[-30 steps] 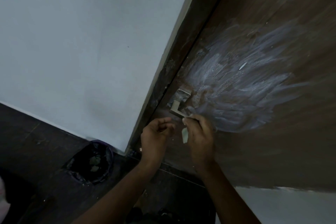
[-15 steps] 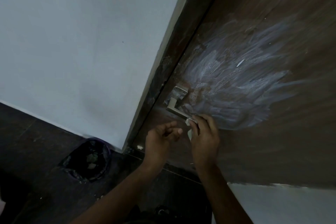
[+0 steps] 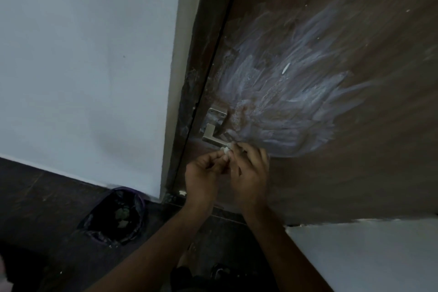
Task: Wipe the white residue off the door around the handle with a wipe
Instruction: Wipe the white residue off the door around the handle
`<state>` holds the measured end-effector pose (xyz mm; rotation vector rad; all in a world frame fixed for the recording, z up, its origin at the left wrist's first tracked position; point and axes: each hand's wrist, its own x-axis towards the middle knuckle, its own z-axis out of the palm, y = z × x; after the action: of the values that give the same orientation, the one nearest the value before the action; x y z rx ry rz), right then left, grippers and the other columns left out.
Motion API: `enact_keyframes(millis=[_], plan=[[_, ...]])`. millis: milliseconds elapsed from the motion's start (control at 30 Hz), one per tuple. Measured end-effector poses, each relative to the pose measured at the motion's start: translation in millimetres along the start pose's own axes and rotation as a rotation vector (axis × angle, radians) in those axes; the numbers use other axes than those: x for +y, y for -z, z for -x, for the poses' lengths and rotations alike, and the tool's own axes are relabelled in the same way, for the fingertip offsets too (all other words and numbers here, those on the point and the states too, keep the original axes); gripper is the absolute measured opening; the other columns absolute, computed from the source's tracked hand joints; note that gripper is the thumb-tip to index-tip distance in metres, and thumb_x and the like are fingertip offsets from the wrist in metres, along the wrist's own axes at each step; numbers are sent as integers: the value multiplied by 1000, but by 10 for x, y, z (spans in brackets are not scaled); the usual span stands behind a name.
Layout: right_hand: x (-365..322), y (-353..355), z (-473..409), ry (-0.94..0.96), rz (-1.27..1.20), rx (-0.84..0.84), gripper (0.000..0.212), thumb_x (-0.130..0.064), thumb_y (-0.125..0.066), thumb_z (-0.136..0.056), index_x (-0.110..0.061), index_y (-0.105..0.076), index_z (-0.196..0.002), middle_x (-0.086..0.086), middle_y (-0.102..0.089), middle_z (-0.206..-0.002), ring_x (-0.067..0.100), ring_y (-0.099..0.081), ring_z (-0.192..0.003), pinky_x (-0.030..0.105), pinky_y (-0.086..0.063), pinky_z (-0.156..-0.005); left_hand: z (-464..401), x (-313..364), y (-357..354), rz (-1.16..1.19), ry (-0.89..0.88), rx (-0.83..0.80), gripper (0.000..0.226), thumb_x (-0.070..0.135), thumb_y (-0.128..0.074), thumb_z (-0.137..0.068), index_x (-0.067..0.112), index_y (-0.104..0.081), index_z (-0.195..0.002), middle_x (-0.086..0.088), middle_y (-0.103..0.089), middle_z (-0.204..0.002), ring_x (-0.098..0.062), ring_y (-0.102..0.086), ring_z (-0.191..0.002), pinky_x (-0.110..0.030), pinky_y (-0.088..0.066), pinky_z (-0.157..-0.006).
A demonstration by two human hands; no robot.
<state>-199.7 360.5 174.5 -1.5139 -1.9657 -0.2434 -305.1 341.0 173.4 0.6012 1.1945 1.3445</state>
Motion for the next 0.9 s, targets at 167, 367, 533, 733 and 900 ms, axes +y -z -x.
enact_keyframes(millis=[167, 367, 533, 733, 900], plan=[[-14, -26, -40, 20, 80, -143, 38, -24, -56, -91, -15, -68, -125, 2, -67, -122, 25, -58, -110, 44, -40, -91, -54, 67, 20, -49, -57, 82, 18, 7, -68, -91, 5, -75, -107, -7, -78, -97, -20, -74, -92, -30, -58, -81], [156, 54, 14, -155, -52, -14, 32, -20, -55, -93, -3, -72, -113, 12, -72, -106, 35, -64, -98, 49, -55, -82, -74, 127, 116, -334, -272, 165, 16, 24, -73, -89, 23, -78, -105, 12, -76, -97, 6, -69, -89, -6, -50, -75], [-32, -79, -109, -32, 91, -147, 33, -18, -77, -83, -17, -71, -116, 0, -74, -112, 28, -63, -111, 43, -39, -91, -59, 128, 150, -480, -470, 272, 16, 20, -71, -91, 22, -78, -104, 15, -71, -97, 11, -64, -91, 0, -42, -77], [143, -27, 74, -492, -301, -49, 27, -26, -49, -100, -18, -71, -115, -9, -68, -104, -7, -53, -104, 10, -36, -91, -60, 114, 167, -538, -468, 190, 18, 22, -73, -89, 25, -77, -106, 17, -70, -99, 11, -64, -92, 1, -42, -78], [105, -59, 132, -955, -872, -69, 23, -19, -57, -101, -35, -73, -97, -14, -76, -94, 1, -70, -93, 19, -54, -83, -74, 75, 162, -468, -376, 186, 18, 23, -74, -88, 32, -75, -104, 23, -71, -93, 12, -65, -88, -1, -46, -75]])
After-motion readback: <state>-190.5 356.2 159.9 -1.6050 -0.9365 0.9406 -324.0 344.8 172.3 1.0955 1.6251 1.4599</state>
